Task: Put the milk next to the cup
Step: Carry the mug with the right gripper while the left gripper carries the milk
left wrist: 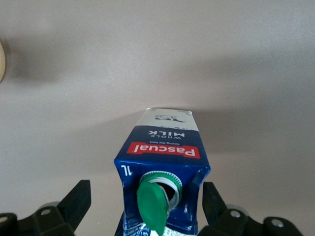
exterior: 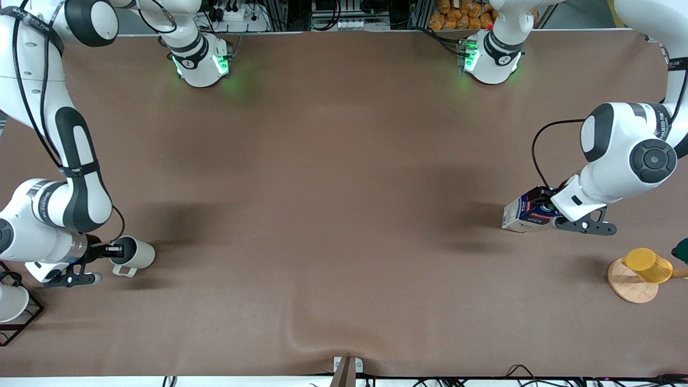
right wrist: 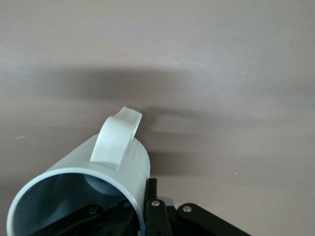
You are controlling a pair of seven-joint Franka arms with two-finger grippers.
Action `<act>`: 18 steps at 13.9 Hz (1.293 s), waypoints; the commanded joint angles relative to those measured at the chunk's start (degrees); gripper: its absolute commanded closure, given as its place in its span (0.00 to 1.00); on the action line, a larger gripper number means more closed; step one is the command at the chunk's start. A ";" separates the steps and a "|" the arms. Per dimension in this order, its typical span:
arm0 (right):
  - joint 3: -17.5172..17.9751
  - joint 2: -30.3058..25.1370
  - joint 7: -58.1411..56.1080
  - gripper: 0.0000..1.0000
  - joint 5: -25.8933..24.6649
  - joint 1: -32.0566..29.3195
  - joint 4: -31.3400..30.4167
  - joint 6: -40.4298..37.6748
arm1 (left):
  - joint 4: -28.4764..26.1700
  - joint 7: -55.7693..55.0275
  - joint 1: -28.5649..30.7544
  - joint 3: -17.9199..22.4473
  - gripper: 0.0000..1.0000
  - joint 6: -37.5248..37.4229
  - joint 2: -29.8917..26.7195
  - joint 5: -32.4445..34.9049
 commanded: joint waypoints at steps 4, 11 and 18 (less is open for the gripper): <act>0.82 -2.41 0.96 1.00 0.25 9.10 5.81 -10.81 | -0.37 1.24 0.16 -0.36 0.26 0.63 -0.16 0.74; 1.09 -2.24 7.97 1.00 8.50 25.79 5.55 -10.90 | 0.07 1.33 0.08 -0.53 0.42 0.54 -0.16 0.56; 0.65 -1.27 33.02 1.00 8.08 41.88 5.81 -6.77 | 1.55 0.89 -0.19 -1.50 0.55 -0.33 -0.34 -2.24</act>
